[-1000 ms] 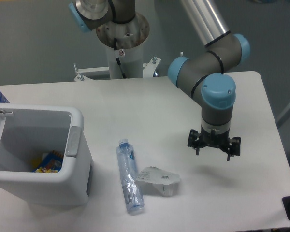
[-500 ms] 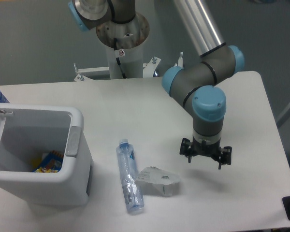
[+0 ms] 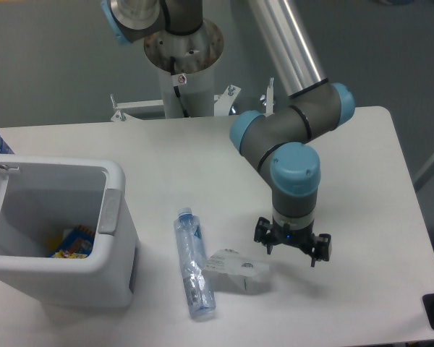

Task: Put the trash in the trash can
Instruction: 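Lower the gripper onto the white wrapper and close on it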

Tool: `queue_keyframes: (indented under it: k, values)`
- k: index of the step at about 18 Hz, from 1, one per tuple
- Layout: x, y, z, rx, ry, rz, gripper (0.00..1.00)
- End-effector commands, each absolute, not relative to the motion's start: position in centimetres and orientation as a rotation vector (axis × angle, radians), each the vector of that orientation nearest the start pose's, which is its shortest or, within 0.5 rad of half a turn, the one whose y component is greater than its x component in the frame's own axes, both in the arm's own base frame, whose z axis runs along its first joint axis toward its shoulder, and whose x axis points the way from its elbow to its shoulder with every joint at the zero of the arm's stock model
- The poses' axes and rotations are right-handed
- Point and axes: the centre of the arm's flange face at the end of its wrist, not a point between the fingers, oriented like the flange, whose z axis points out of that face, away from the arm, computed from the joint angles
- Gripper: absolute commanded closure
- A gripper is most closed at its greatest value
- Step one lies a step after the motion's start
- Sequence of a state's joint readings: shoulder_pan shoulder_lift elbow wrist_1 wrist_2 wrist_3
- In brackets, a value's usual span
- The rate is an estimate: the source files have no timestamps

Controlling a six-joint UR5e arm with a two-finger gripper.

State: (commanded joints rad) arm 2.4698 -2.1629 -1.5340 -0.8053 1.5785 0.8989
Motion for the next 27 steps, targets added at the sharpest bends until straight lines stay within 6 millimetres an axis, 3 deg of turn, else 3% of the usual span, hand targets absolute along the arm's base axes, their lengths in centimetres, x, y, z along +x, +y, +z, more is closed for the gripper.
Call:
queue_keyframes:
  k: [4,12,13,16,17,18,27]
  values:
    - [-44.3,54.6,22.0,-3.017,0.052,0.229,0.00]
    - [-40.9,55.4,21.0,-3.044,0.320,0.171,0.00]
    - [-40.5,55.3,21.0,-3.044,0.346,0.166,0.08]
    - [-39.5,54.3,20.7,-3.053,0.395,0.140,0.72]
    - [-39.3,54.1,20.8,-3.053,0.398,0.140,0.90]
    - [-39.2,53.9,21.3,-3.050,0.395,0.146,1.00]
    - [-39.9,52.9,24.3,-2.936,0.334,0.030,1.00]
